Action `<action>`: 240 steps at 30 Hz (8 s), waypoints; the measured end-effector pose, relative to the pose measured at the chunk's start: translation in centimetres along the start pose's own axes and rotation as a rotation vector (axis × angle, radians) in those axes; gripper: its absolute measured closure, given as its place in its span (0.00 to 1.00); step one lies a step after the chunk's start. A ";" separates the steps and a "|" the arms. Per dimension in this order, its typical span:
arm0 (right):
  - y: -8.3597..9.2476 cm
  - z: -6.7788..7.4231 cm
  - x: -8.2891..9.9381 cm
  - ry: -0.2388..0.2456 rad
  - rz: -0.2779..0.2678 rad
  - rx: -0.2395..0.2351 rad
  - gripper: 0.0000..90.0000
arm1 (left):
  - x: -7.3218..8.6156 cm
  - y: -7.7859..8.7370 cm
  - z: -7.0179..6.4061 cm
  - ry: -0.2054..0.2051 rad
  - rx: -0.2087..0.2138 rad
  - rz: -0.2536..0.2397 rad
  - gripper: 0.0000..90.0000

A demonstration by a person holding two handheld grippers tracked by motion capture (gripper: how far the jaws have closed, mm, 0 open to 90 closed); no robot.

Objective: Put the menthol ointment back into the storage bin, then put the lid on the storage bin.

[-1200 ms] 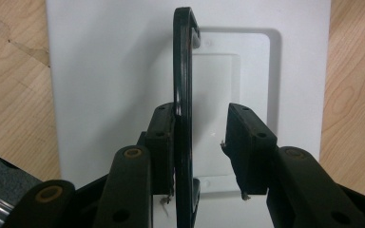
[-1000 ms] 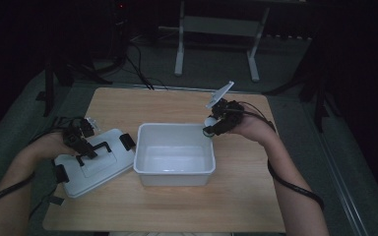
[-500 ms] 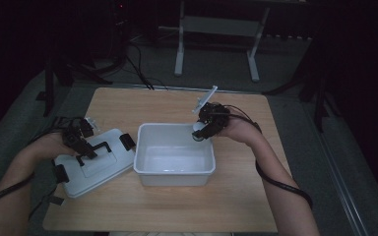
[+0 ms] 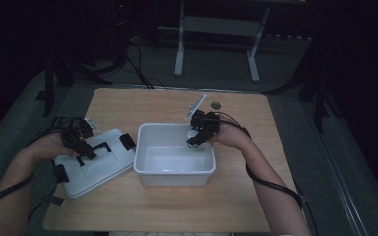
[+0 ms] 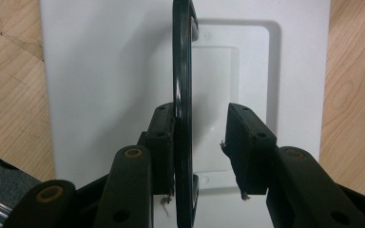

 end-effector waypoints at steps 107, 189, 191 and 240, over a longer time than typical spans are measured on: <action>1.9 -4.8 15.0 -0.445 -0.185 0.131 0.16 | -1.1 -1.4 0.5 -0.006 -0.022 0.024 0.87; -1.0 2.5 24.9 -0.593 -0.430 0.179 0.16 | -18.4 10.4 -13.1 -0.448 -0.063 0.011 0.93; -1.1 2.5 24.8 -0.592 -0.428 0.178 0.16 | -19.1 10.0 -13.5 -0.462 -0.055 0.005 0.93; -1.4 2.6 25.0 -0.595 -0.409 0.153 0.16 | -24.4 3.3 -15.7 -0.500 -0.017 0.023 0.56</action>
Point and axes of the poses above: each handheld gripper's, and its own axes: y roughly backward along the jaws, x roughly out of its underside, z roughly to its left, the point moved 4 cm from there along -y, roughly forward along the jaws, and after that the axes turned 6 degrees about x, right-handed, at the moved point
